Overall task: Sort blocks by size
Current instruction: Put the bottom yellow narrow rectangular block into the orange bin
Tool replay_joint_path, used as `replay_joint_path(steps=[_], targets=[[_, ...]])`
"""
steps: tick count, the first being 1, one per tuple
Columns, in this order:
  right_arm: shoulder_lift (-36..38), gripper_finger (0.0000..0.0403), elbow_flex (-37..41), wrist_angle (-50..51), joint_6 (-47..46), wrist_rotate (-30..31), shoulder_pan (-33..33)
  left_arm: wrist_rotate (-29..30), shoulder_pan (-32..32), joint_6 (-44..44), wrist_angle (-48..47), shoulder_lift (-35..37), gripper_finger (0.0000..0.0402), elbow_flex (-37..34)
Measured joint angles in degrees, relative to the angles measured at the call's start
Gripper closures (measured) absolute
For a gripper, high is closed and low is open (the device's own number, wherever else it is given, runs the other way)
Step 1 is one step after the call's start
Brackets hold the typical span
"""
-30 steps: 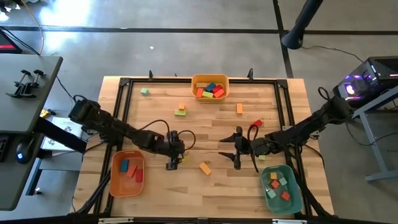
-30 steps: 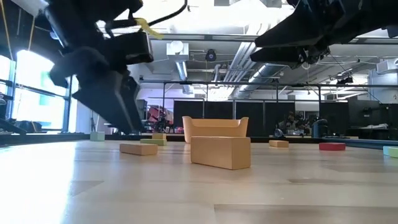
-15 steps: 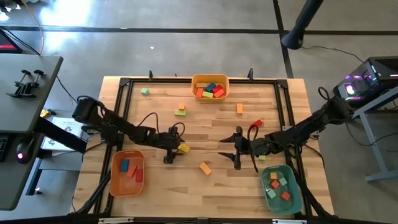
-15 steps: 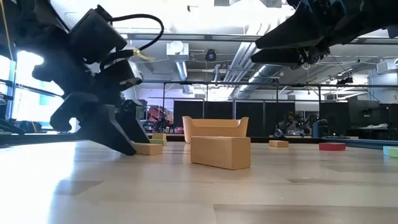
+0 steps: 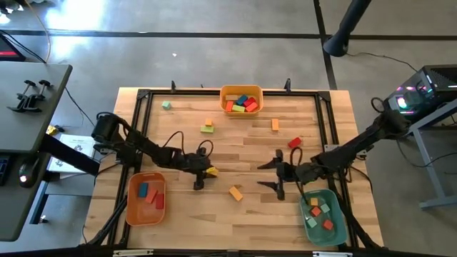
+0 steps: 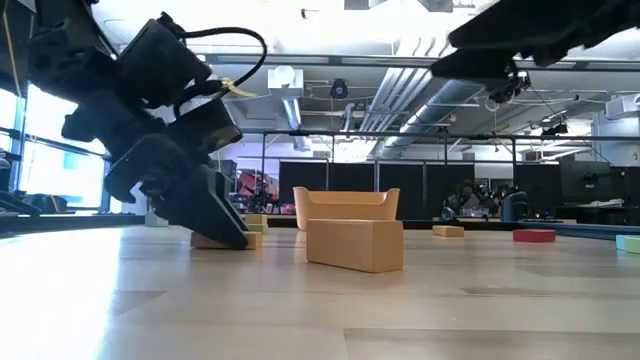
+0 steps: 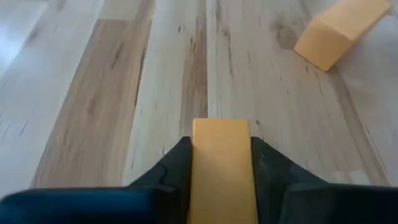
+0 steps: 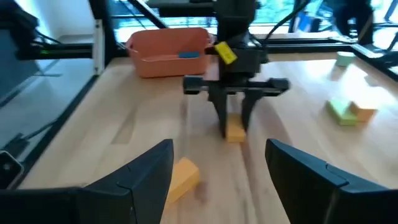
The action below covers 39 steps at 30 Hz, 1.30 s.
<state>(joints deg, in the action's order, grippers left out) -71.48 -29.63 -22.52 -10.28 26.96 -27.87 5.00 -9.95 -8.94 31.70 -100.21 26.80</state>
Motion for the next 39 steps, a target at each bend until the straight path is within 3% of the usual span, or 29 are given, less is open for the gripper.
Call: replay_joint_path(steps=[5,9,13,17,21,26,30,33,36,39], targets=[[4.98,0.0151,0.00,3.01,1.17,9.19,-3.06,0.71,-4.76,1.20,-15.36,0.90,0.0312,10.13],[5.81,0.0151,0.00,2.85,2.93,10.85,-3.27,7.10,-9.43,3.46,-40.77,1.56,0.0312,25.98],[5.33,0.0151,0.00,3.34,3.14,10.99,-2.19,14.84,-14.32,-2.67,-67.15,1.60,0.0312,39.56],[4.78,0.0151,0.00,3.09,2.84,10.83,-1.11,17.98,-20.69,-22.68,-92.16,3.17,0.0312,46.48],[4.68,0.0151,0.00,3.02,4.04,10.25,-0.51,9.71,-30.14,-55.85,-108.67,5.14,0.0312,45.27],[4.65,0.0151,0.00,2.18,7.63,9.99,-0.51,-5.95,-43.41,-83.39,-110.98,6.30,0.0312,44.55],[4.65,0.0151,0.00,1.36,8.89,9.04,-0.51,-3.76,-49.97,-98.30,-103.12,6.42,0.0312,43.14],[4.65,0.0151,0.00,0.93,9.07,9.03,-0.51,-3.24,-51.18,-102.97,-96.45,6.42,0.0312,41.08],[4.65,0.0151,0.00,0.91,9.13,8.56,-0.51,-3.29,-51.31,-106.54,-95.48,6.41,0.0308,39.62],[4.65,0.0151,0.00,0.95,9.27,7.02,-0.49,-5.83,-51.29,-108.96,-96.45,6.43,0.0245,39.15]])
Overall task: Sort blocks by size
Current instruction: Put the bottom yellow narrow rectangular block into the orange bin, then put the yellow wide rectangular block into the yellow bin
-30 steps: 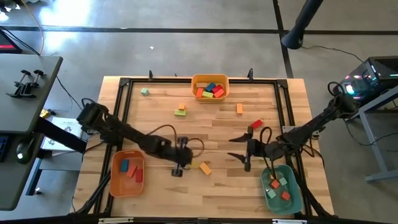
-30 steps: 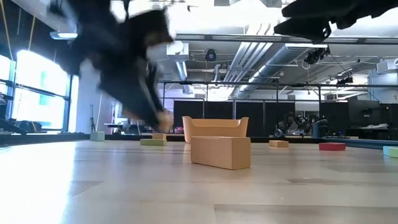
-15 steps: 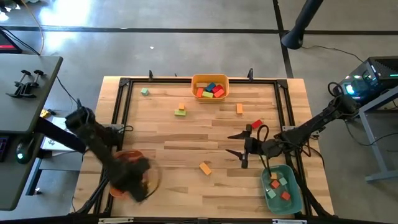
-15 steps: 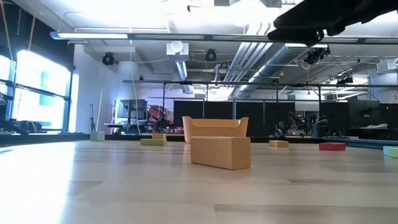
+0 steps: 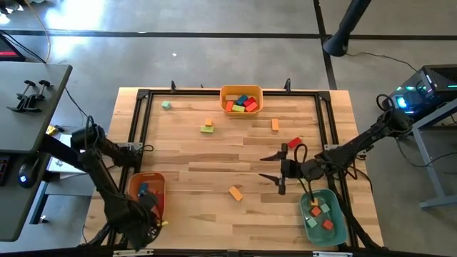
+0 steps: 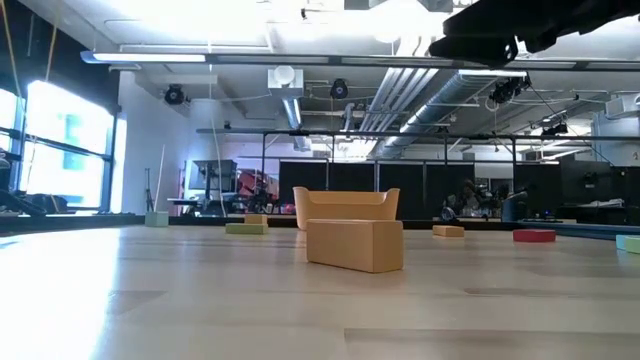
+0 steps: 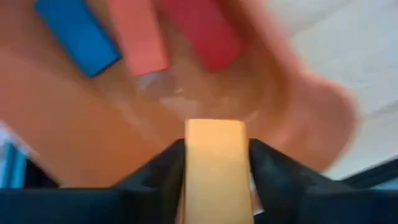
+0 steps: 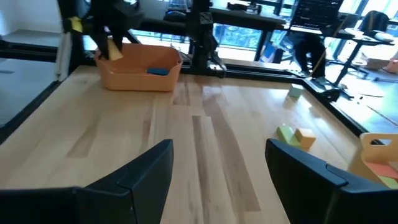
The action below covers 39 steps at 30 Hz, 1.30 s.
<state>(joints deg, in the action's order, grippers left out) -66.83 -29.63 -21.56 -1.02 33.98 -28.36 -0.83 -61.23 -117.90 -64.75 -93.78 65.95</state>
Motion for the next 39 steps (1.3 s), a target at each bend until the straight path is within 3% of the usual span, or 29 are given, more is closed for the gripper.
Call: replay_joint_path(steps=[5,8,11,16,18,19,24,27,30,33,36,39], targets=[[0.00,0.0151,0.00,0.35,0.05,-1.22,-0.02,-4.89,-0.02,1.18,-9.18,0.73,0.0145,-0.02],[0.00,0.0151,0.00,0.91,0.12,-1.22,-0.02,1.52,-0.04,3.05,-14.09,2.37,0.0133,-0.02],[0.00,0.0151,0.00,1.69,-0.25,-1.22,-0.02,19.75,0.02,4.07,-17.34,3.60,0.0138,-0.02],[0.00,0.0151,0.00,2.10,-0.47,-1.20,-0.02,67.41,1.12,9.41,-17.24,3.68,0.0153,-2.29],[0.00,0.0151,0.00,2.11,-1.45,-1.20,-0.02,77.66,3.56,13.40,-14.25,3.69,0.0157,-4.17],[0.00,0.0151,0.00,2.12,-1.85,-1.20,-0.02,79.01,5.15,15.18,-12.52,3.69,0.0159,-5.10],[-0.13,0.0151,0.00,2.55,-4.98,-1.21,-0.02,72.49,13.74,26.33,4.20,3.63,0.0163,-10.70],[-0.46,0.0151,0.00,2.66,-6.30,-1.22,-0.02,60.78,18.21,46.90,21.89,3.63,0.0164,-14.36],[-0.44,0.0151,0.00,2.56,-7.74,-1.20,-0.02,45.46,22.94,69.67,45.67,3.62,0.0164,-18.53],[-0.44,0.0151,0.00,2.31,-7.98,-1.20,-0.02,33.68,27.97,86.28,68.47,3.61,0.0164,-22.65],[-0.44,0.0151,0.00,2.10,-7.98,-0.96,-0.02,27.56,32.35,100.30,81.17,3.61,0.0164,-24.58],[-0.44,0.0151,0.00,2.07,-8.51,-0.90,-0.02,20.16,36.88,112.63,85.07,3.25,0.0164,-24.37]])
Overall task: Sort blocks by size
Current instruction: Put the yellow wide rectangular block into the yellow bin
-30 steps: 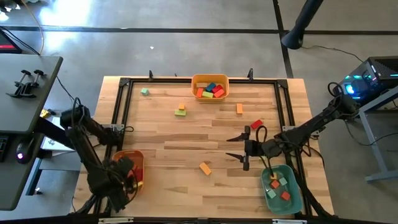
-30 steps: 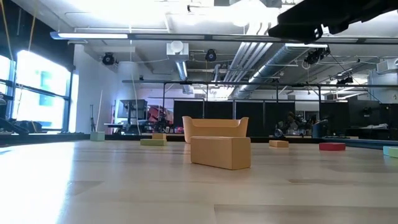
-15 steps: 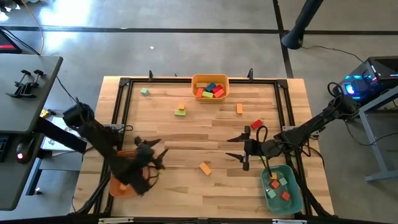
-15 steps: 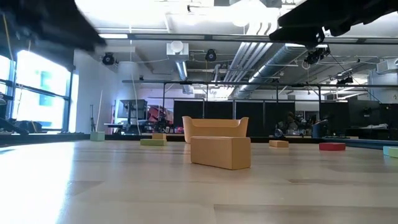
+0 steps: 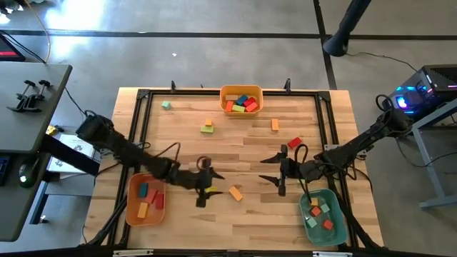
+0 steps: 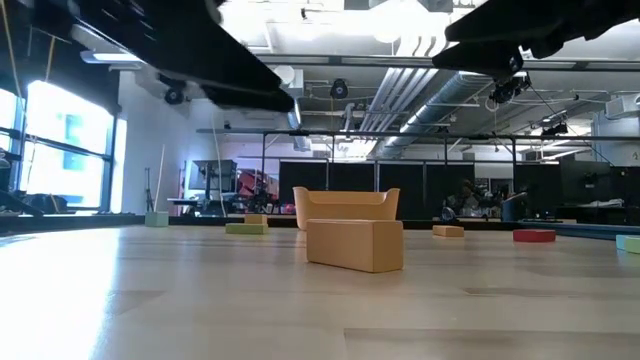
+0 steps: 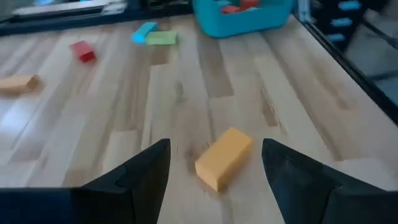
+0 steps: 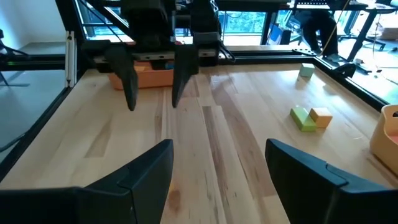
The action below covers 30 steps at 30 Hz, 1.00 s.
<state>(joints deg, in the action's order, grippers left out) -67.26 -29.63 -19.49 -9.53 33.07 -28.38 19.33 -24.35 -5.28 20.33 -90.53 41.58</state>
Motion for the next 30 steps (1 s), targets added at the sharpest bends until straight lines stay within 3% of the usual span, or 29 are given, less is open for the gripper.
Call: replay_joint_path(steps=[6,12,17,25,30], targets=[[0.02,0.0151,0.00,0.01,-1.73,0.12,0.00,-10.97,9.19,6.55,-0.02,-3.64,0.0164,3.42],[0.04,0.0151,0.02,0.43,-3.51,0.31,0.00,-20.71,10.13,17.93,-1.13,-7.70,0.0157,7.28],[0.02,0.0151,0.02,0.37,-3.54,1.25,0.00,-26.10,10.09,20.65,-4.28,-12.57,0.0139,10.79],[0.04,0.0151,0.02,0.49,-5.67,1.25,0.00,-27.10,10.10,24.09,-7.37,-21.67,0.0102,17.22],[0.08,0.0151,0.02,0.64,-5.69,1.25,-0.02,-23.26,10.91,23.32,-7.18,-25.81,0.0100,19.69]])
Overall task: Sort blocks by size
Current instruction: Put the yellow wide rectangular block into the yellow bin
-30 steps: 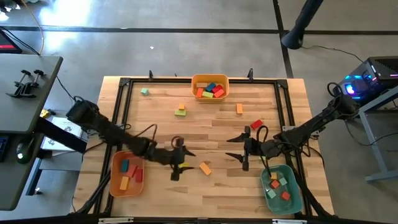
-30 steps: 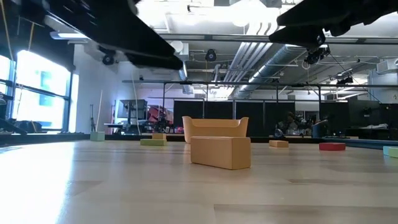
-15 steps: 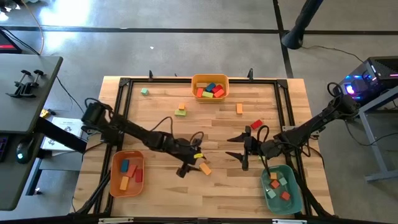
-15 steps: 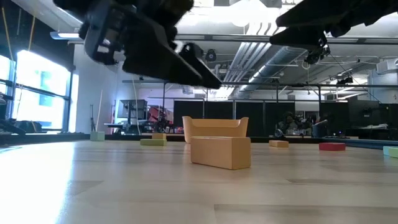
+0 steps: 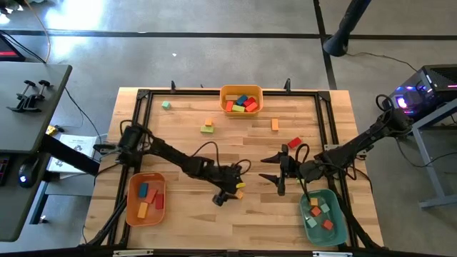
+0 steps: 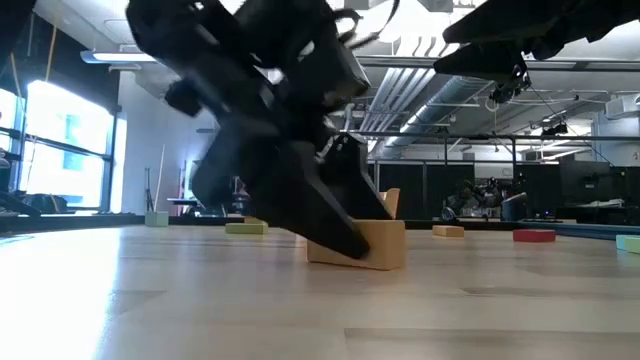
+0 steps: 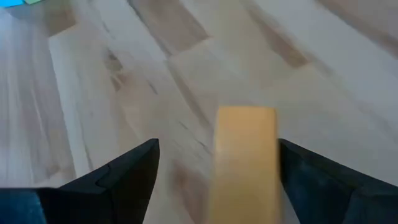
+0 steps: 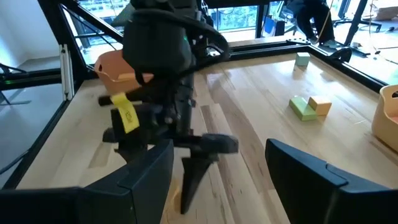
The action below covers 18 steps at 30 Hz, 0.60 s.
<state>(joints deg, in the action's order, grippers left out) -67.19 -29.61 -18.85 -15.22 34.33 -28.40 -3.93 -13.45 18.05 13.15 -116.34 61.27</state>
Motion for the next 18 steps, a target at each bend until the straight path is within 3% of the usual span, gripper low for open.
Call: replay_joint_path(steps=[6,13,18], targets=[[-0.01,0.0151,0.01,0.72,0.01,0.00,-0.03,-0.59,1.63,-3.95,-2.64,-0.29,0.0142,0.07],[0.02,0.0151,0.02,2.52,0.97,0.02,-0.83,0.36,3.84,-11.71,-3.98,0.98,0.0299,0.03],[1.52,0.0151,0.00,6.00,1.78,1.92,-2.67,9.94,7.25,-17.13,-14.10,10.67,0.0310,-0.02]])
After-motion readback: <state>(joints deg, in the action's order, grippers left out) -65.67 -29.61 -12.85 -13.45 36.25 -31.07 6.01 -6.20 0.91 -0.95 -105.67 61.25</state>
